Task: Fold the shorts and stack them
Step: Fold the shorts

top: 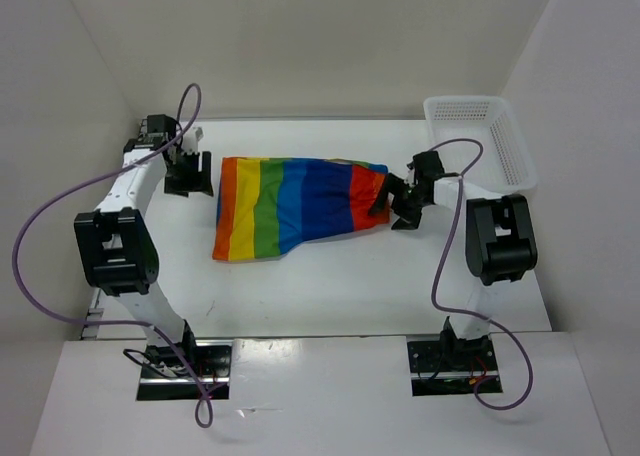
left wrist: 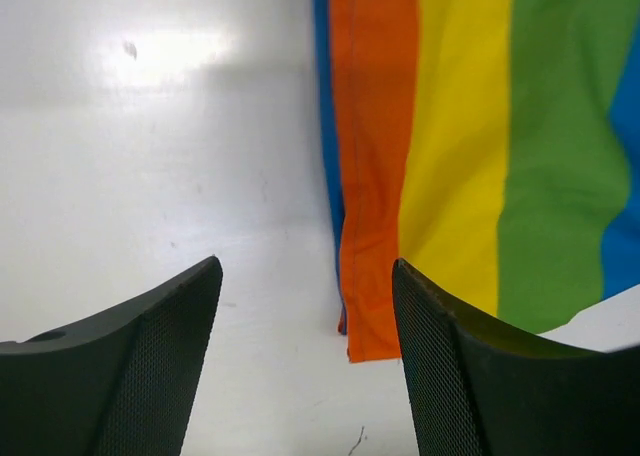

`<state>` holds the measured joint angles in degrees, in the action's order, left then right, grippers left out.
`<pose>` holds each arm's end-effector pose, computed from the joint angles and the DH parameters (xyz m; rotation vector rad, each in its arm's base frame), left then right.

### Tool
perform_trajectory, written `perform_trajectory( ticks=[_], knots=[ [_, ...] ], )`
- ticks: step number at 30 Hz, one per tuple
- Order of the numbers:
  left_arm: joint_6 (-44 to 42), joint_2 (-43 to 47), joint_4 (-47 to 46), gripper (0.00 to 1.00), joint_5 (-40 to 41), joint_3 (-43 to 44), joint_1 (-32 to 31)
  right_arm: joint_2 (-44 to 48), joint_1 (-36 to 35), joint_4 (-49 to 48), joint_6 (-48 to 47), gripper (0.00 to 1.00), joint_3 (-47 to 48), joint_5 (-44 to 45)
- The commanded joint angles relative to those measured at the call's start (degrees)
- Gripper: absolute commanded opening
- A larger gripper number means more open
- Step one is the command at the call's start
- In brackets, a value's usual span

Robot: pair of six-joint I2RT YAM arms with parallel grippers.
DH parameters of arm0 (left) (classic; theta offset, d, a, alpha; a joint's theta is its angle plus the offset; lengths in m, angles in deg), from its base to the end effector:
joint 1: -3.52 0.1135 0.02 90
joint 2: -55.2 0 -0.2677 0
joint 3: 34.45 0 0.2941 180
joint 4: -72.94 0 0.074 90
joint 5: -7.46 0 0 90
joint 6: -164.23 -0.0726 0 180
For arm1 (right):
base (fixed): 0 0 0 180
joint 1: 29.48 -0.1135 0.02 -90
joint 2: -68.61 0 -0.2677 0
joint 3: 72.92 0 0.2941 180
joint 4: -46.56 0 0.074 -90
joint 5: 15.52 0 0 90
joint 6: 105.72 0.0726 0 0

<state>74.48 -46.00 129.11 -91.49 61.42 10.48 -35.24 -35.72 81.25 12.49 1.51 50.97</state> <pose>0.4325 0.0414 0.2207 -0.1133 2.6298 -0.1665 0.3961 0.0724 0.1025 0.3935 2.7149 0.7311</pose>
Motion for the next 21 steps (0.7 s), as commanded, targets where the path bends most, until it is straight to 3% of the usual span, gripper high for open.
perform_trajectory(
  ticks=[1, 7, 10, 11, 15, 17, 21],
  knots=[
    [-0.3, -2.1, 0.1, 0.76, -1.5, 5.2, -4.2, -4.2, -0.2, -3.5, 1.6, 0.92, 1.2, -1.4],
    [-0.3, -10.6, -2.4, 0.79, -2.2, 10.8, -13.5, -7.1, -0.2, -4.1, 3.3, 0.75, 3.3, 1.1],
    [-0.3, -14.7, -3.0, 0.81, -4.1, 14.2, -14.7, -7.7, -0.2, -4.1, 3.3, 0.52, 3.3, 2.3],
    [-0.3, -15.7, -3.5, 0.81, -4.6, 15.1, -14.7, -7.7, -0.2, -4.6, 3.3, 0.35, 3.3, 3.5],
    [-0.3, -21.2, -4.9, 0.81, -5.1, 19.3, -15.3, -7.7, -0.2, -4.1, 1.5, 0.06, 4.7, 7.2],
    [-0.3, -23.1, -6.3, 0.82, -2.9, 21.5, -17.3, -7.1, -0.2, -3.5, -1.3, 0.0, 6.3, 7.9],
    [-0.3, -29.7, -7.5, 0.85, 1.8, 26.3, -21.3, -3.8, -0.2, -1.9, -7.9, 0.0, 10.6, 11.5]
  ],
)
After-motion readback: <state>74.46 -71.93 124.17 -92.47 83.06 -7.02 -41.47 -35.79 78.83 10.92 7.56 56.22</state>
